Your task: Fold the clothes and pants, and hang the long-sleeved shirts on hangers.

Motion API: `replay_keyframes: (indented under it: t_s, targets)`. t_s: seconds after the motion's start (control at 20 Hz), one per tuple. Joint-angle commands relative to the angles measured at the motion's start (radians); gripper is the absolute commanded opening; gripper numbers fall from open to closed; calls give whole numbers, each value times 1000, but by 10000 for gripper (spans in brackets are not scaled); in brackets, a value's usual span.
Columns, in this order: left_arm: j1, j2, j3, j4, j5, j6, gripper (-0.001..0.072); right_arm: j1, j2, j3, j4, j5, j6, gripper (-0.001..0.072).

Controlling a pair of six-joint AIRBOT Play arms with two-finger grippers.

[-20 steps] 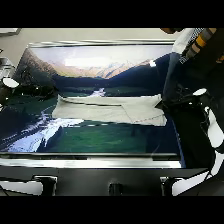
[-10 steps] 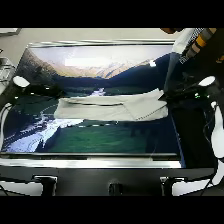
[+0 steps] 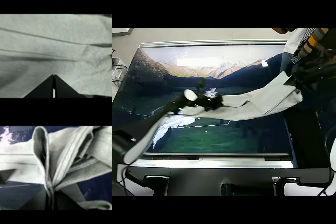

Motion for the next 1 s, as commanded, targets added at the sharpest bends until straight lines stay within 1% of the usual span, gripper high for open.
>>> replay_keyframes:
  t_s: [0.0, 0.15, 0.2, 0.3, 0.45, 0.6, 0.7, 0.8, 0.85, 0.95]
  targets:
    - [-166, -101, 63, -166, 93, -44, 14, 1, 40, 79, -64, 91, 49, 33]
    - [-231, -185, 180, -218, 91, -45, 14, 1, 56, 97, -79, 126, 63, 33]
    - [-249, -213, 217, -229, 90, -58, 14, 1, 59, 98, -79, 133, 71, 33]
    - [-281, -265, 286, -229, 92, -126, 14, 1, 61, 104, -77, 130, 78, 33]
    - [-320, -340, 404, -229, 91, -186, 14, 1, 61, 128, -78, 109, 78, 33]
    - [-340, -371, 473, -236, 79, -193, 13, 1, 61, 138, -79, 83, 77, 33]
    - [-314, -365, 473, -235, 5, -192, 14, 1, 57, 138, -79, 61, 71, 33]
    - [-259, -352, 473, -206, -131, -189, 13, 2, 48, 138, -51, 53, 56, 33]
    - [-222, -335, 473, -150, -201, -189, 13, 2, 42, 138, -14, 53, 54, 33]
    - [-134, -267, 473, 43, -332, -189, 13, 40, 35, 138, -1, 43, 55, 33]
